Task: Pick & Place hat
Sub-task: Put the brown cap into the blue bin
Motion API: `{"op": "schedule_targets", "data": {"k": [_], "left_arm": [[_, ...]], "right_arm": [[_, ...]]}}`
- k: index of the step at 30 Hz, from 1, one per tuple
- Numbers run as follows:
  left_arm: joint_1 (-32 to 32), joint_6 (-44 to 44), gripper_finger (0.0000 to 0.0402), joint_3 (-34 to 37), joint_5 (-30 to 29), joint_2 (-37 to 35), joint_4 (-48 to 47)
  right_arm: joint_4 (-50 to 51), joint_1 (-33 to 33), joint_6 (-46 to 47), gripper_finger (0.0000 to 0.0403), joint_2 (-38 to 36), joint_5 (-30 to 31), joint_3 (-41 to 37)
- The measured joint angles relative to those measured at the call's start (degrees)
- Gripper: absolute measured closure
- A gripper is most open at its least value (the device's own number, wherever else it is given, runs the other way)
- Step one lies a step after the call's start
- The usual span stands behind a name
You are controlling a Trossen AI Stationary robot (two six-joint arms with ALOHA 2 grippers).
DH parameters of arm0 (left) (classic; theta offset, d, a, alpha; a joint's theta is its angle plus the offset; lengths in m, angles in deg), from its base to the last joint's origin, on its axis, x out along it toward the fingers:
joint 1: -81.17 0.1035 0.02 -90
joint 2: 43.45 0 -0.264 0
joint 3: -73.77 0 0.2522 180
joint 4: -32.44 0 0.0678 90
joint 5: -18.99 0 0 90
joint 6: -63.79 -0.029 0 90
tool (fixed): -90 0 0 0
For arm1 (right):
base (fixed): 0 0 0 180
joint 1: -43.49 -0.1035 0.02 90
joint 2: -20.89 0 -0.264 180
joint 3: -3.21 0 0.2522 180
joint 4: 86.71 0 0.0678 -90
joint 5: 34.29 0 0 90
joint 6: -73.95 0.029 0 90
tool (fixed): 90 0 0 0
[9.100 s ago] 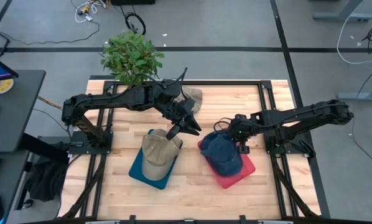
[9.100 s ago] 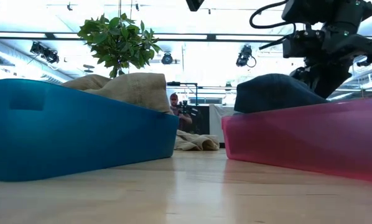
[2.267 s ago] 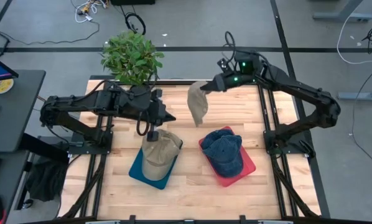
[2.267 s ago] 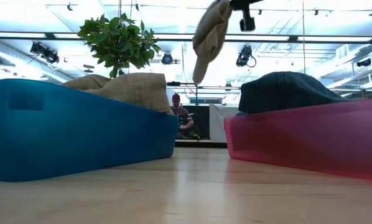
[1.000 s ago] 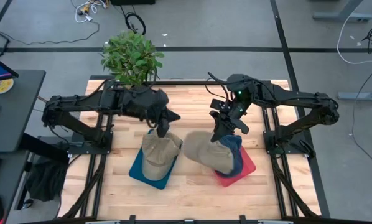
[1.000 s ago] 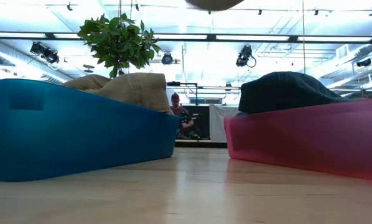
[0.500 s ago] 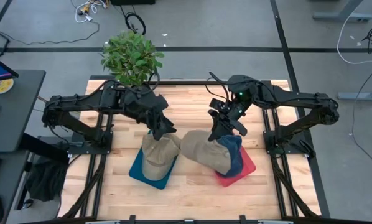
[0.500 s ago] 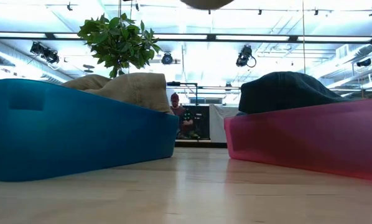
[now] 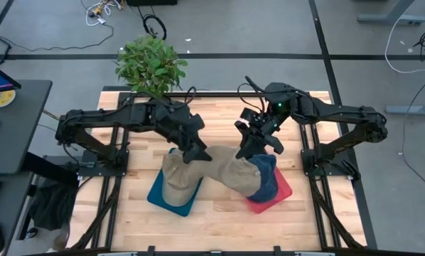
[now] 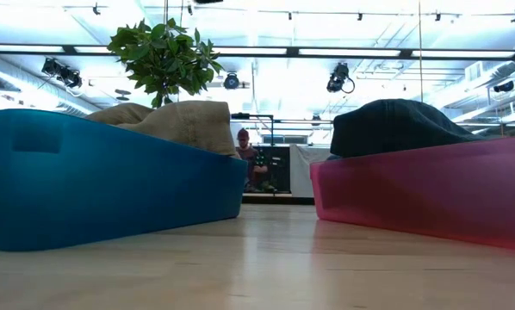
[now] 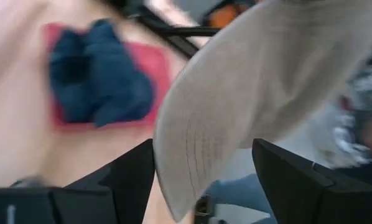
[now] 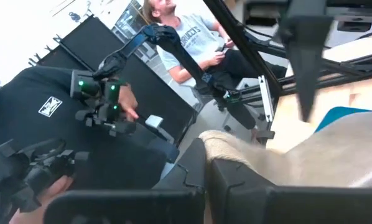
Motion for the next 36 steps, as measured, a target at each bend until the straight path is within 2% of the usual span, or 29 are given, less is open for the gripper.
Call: {"op": "schedule_targets", "data": {"k": [5,15,22,27,32,36], "left_arm": [[-1.0,-1.0,0.0145,0.0,3.1,0.6,5.2],[-2.9,-1.8,0.0187,0.0,3.1,1.3,5.2],[-2.9,-4.2,0.0243,0.0,3.1,1.4,5.3],[-2.9,-7.4,0.0305,0.0,3.1,1.4,5.3],[-2.8,-11.2,0.0382,0.0,1.8,1.4,5.2],[-3.0,-11.6,0.0387,0.0,0.5,1.4,5.1]], "right_arm": [[-0.1,0.0,-1.2,0.0403,0.0,0.1,0.0],[-0.5,0.6,-2.5,0.0403,0.0,2.6,0.0],[0.0,0.6,-2.5,0.0403,0.0,2.6,0.0],[0.2,0.6,0.0,0.0401,0.0,2.6,0.0],[0.5,0.3,0.2,0.0359,0.0,1.3,0.0],[0.5,0.2,0.3,0.0289,0.0,0.9,0.0]]}}
